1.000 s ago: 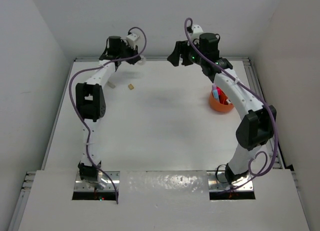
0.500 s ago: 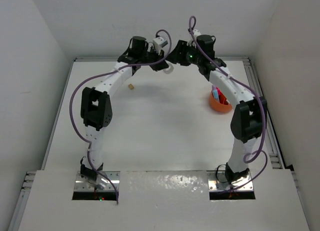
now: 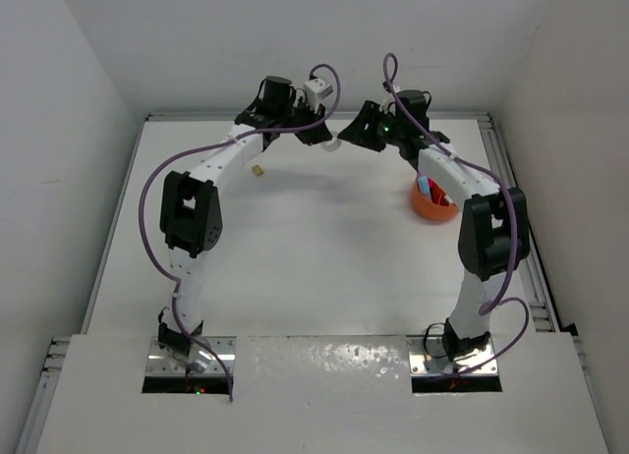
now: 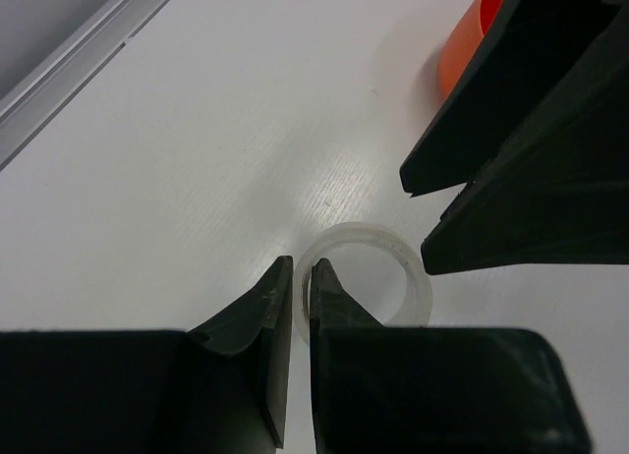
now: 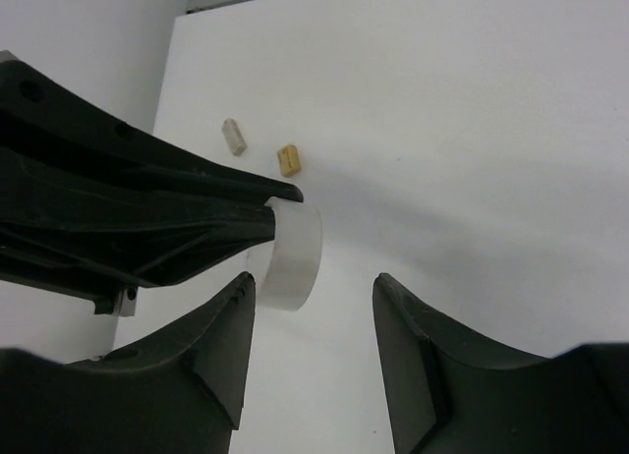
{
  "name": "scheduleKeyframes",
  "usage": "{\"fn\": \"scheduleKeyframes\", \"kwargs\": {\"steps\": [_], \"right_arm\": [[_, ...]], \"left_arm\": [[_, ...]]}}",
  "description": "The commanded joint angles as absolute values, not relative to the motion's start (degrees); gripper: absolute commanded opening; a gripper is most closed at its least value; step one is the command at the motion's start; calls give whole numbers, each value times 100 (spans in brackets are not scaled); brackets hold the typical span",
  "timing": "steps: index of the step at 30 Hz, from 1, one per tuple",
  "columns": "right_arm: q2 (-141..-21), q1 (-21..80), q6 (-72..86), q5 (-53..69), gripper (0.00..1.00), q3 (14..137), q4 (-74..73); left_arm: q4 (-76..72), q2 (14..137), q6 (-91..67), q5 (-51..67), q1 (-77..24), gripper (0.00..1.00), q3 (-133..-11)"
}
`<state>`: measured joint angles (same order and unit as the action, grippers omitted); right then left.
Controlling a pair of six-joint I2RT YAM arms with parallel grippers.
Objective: Sort the stationery into containers
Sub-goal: Place the stationery in the storage box.
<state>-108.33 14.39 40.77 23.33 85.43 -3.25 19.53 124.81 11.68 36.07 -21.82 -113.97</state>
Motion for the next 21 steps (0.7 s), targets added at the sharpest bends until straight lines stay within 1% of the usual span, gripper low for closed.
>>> {"fn": "scheduleKeyframes", "kwargs": {"steps": [1, 8, 9, 11, 15, 21], "right_arm": [[-10529, 1468, 4385, 2636, 51, 8386, 350], [-10661, 1468, 4781, 2935, 51, 8358, 957], [-10687, 1468, 4825, 2944, 50, 8385, 967], [-10784, 1459, 4930, 2971, 47, 8402, 975], [-10933, 1459, 5177, 3058, 46, 8402, 1029], [-10995, 1450, 5080, 2997, 45, 8507, 844]], "left_arm": [[1732, 12102, 1117, 3630, -2197, 0, -11408], [1538, 12138, 958, 3700, -2162, 0, -11329], [1503, 12129, 932, 3691, -2171, 0, -11312], [1468, 12138, 870, 3700, -2145, 0, -11312], [1301, 12129, 712, 3718, -2118, 0, -11329], [1266, 12138, 686, 3735, -2118, 0, -11338]]}}
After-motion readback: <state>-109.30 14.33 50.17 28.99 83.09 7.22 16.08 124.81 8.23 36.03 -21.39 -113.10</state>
